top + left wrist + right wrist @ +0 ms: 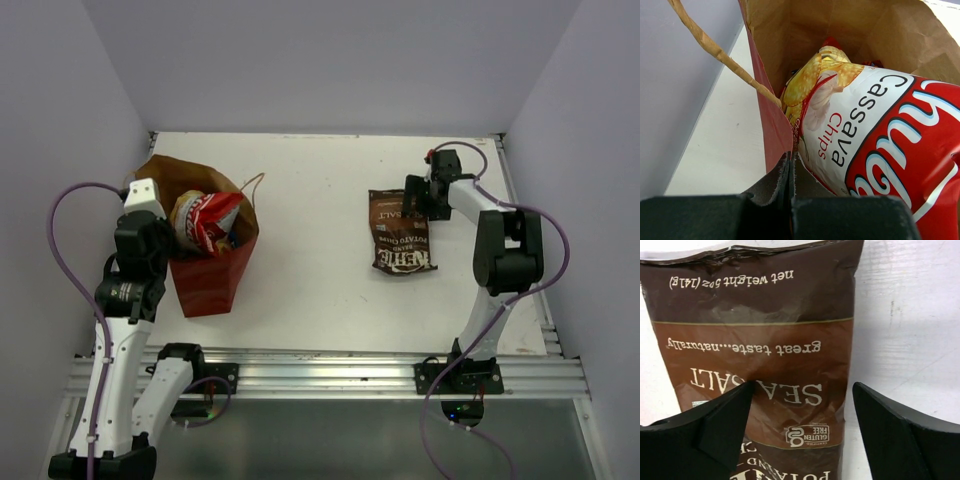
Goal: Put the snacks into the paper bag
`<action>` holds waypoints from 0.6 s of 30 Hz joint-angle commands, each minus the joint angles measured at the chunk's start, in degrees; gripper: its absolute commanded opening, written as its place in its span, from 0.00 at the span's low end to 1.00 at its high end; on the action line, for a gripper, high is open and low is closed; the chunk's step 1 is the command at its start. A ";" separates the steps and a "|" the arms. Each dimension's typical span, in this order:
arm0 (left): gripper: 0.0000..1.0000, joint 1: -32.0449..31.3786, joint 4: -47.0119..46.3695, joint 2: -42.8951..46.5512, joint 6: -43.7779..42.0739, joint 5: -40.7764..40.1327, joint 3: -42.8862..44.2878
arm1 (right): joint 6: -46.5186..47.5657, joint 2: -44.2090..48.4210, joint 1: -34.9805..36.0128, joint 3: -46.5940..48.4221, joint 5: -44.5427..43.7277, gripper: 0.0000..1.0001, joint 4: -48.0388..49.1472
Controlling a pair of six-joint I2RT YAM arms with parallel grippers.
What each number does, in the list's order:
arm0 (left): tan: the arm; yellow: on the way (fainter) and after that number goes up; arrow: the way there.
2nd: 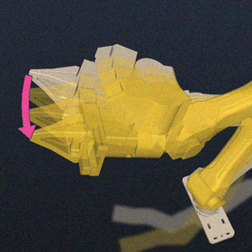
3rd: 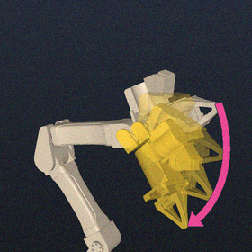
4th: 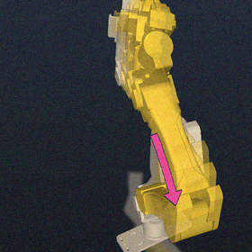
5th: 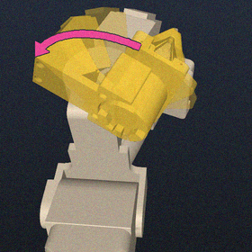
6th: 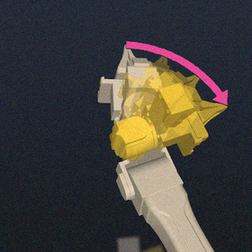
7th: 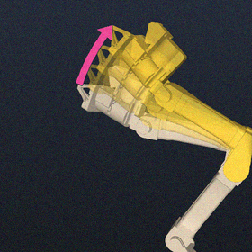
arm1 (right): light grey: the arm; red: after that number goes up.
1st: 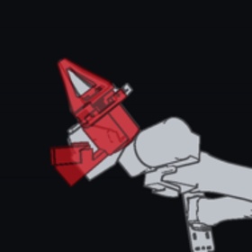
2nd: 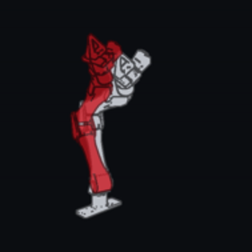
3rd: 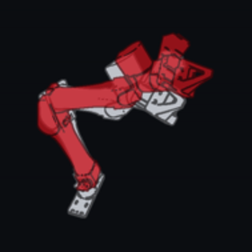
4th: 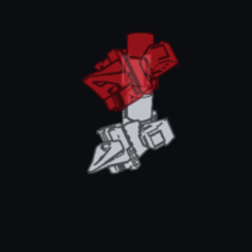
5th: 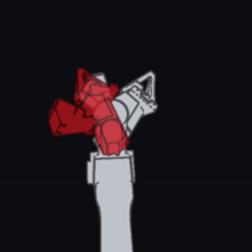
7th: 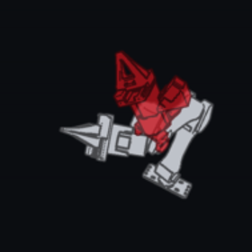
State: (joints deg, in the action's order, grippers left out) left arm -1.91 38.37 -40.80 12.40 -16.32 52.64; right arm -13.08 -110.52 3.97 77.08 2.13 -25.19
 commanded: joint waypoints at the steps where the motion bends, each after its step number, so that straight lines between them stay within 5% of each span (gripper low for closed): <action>1: 0.00 -0.28 -3.48 0.81 -0.45 -0.47 0.53 | 0.07 -1.45 -0.10 -0.09 4.02 0.83 -0.56; 4: 0.00 -0.28 -3.30 0.98 -0.54 -0.91 0.71 | 0.60 -1.28 -0.10 -0.87 5.42 0.52 -0.39; 5: 0.00 -0.28 -3.30 1.16 -0.45 -1.00 0.79 | 0.77 -1.02 -0.10 -1.14 5.60 0.20 -0.65; 8: 0.00 -0.28 -3.21 1.24 -0.54 -1.17 0.71 | 0.86 0.56 -0.10 -1.76 5.52 0.00 -0.65; 18: 0.00 -0.28 -2.95 1.42 -0.54 -0.91 0.80 | -4.14 15.05 5.33 9.65 8.17 0.00 -2.14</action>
State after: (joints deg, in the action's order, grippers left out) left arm -1.91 38.52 -40.01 12.40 -16.99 52.64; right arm -14.74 -105.43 5.23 78.48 8.88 -28.36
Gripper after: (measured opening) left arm 0.007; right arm 0.047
